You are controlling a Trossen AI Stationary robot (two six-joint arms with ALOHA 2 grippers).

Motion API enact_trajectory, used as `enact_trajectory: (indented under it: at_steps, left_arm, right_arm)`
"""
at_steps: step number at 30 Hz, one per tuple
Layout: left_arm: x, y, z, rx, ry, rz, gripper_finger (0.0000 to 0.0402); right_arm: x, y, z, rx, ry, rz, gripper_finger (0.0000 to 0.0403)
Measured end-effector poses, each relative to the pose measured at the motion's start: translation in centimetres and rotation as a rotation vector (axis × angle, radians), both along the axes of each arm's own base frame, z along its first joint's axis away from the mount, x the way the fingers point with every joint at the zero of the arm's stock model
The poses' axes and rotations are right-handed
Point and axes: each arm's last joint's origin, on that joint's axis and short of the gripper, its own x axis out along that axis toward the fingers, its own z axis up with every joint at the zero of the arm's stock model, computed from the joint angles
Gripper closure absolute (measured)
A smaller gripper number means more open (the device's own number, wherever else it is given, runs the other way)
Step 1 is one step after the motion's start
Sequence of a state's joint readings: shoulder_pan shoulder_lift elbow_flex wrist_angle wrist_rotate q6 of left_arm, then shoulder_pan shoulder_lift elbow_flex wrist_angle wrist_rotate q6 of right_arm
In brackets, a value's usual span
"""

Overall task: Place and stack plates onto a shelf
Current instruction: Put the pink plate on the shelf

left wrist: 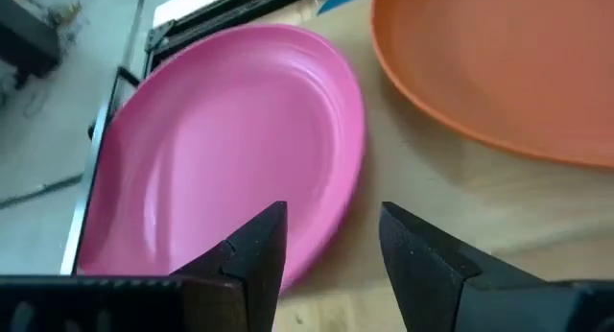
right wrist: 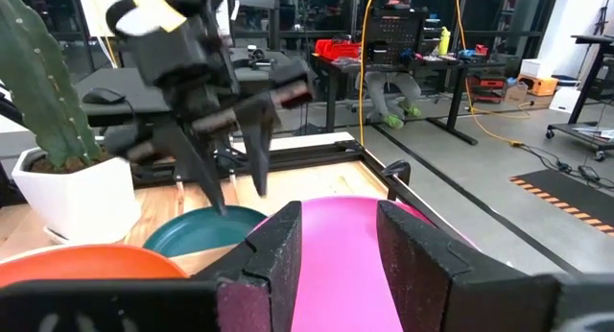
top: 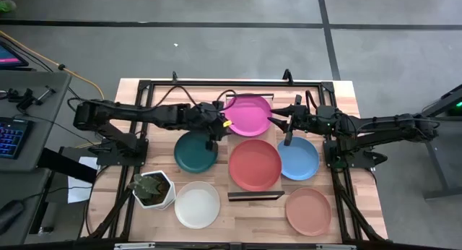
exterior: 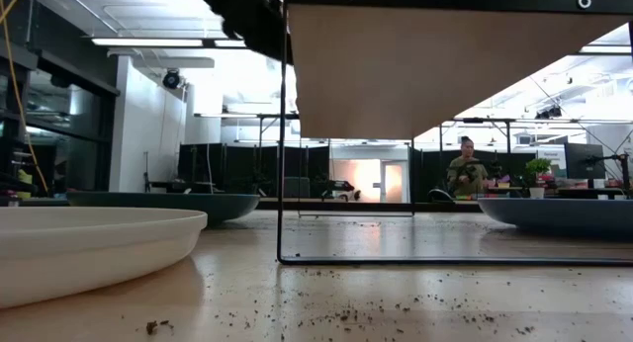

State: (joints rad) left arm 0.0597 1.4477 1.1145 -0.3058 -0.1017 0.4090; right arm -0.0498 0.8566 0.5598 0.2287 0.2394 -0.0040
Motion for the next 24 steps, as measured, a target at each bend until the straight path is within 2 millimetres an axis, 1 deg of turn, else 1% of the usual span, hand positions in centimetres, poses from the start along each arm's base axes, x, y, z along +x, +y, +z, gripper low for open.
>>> enact_trajectory:
  at_steps: [3, 6, 8, 10, 16, 19, 21, 24]
  left_arm:
    - [-1.5, -0.4, 1.5, -0.054, -0.025, 0.03, 0.0245]
    - [-2.8, -0.8, 2.5, -0.123, -0.071, 0.053, 0.0245]
    - [-3.7, -1.1, 2.4, -0.156, -0.088, 0.047, 0.0245]
    - [-4.3, -1.4, 2.1, -0.171, -0.136, 0.033, 0.0245]
    - [-6.7, -1.1, -1.1, -0.204, -0.303, 0.053, 0.0245]
    - [-7.8, -0.7, -1.8, -0.222, -0.414, 0.074, 0.0245]
    - [-8.5, -0.4, -2.0, -0.236, -0.483, 0.087, 0.0245]
    - [-9.4, -0.1, -2.3, -0.242, -0.54, 0.099, 0.0245]
  right_arm:
    - [0.0, 0.0, 0.0, 0.001, 0.001, 0.0, 0.0276]
    - [0.0, 0.0, -0.1, 0.005, 0.004, 0.0, 0.0276]
    - [0.0, 0.0, -0.1, 0.005, 0.006, 0.0, 0.0276]
    - [0.0, 0.0, -0.1, 0.008, 0.009, -0.001, 0.0276]
    - [0.0, 0.0, -0.2, 0.03, 0.014, -0.002, 0.0276]
    - [0.0, 0.0, -0.3, 0.03, 0.018, -0.003, 0.0276]
    - [0.0, 0.0, -0.3, 0.03, 0.017, -0.003, 0.0276]
    - [0.0, -0.1, -0.2, 0.031, 0.013, -0.005, 0.0276]
